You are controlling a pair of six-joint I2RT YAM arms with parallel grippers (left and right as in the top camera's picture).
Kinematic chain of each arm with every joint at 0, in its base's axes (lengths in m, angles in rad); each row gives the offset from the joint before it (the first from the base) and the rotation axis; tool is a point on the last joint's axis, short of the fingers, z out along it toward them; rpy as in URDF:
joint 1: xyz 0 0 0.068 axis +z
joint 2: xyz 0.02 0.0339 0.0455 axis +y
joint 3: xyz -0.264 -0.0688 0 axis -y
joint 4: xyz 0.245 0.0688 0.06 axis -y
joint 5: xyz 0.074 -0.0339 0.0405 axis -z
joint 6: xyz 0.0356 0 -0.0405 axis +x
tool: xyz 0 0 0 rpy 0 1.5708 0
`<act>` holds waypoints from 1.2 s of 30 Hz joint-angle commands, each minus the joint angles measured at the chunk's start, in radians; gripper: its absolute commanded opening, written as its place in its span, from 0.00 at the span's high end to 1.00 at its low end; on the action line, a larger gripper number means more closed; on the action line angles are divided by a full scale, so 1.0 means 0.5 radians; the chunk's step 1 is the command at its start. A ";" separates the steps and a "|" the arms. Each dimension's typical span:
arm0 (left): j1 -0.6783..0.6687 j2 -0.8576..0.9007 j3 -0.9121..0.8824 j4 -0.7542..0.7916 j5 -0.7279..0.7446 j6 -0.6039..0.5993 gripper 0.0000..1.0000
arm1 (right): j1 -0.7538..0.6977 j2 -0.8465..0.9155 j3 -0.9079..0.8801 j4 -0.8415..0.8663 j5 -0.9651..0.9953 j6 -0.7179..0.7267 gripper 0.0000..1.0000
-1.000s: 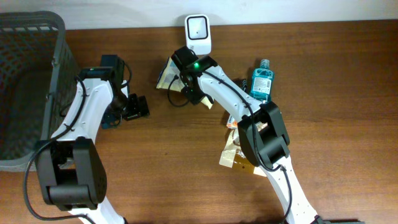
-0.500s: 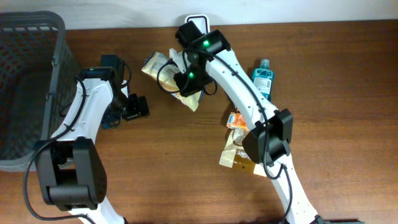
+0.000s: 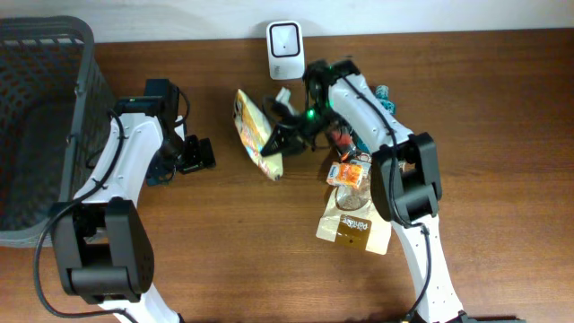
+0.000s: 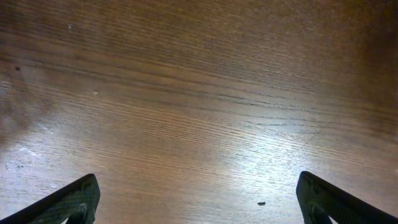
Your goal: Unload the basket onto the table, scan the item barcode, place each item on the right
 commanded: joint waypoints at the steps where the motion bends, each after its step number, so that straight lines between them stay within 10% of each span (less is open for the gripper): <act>1: -0.004 -0.006 -0.014 -0.002 0.014 -0.007 0.01 | -0.002 -0.026 -0.103 0.073 0.096 0.101 0.96; 9: -0.004 -0.006 -0.014 -0.002 0.014 -0.006 0.01 | -0.068 -0.028 0.049 0.102 1.554 0.608 0.42; 36: -0.004 -0.006 -0.014 0.000 0.040 -0.014 0.01 | 0.000 -0.153 1.411 -0.602 2.094 0.534 0.26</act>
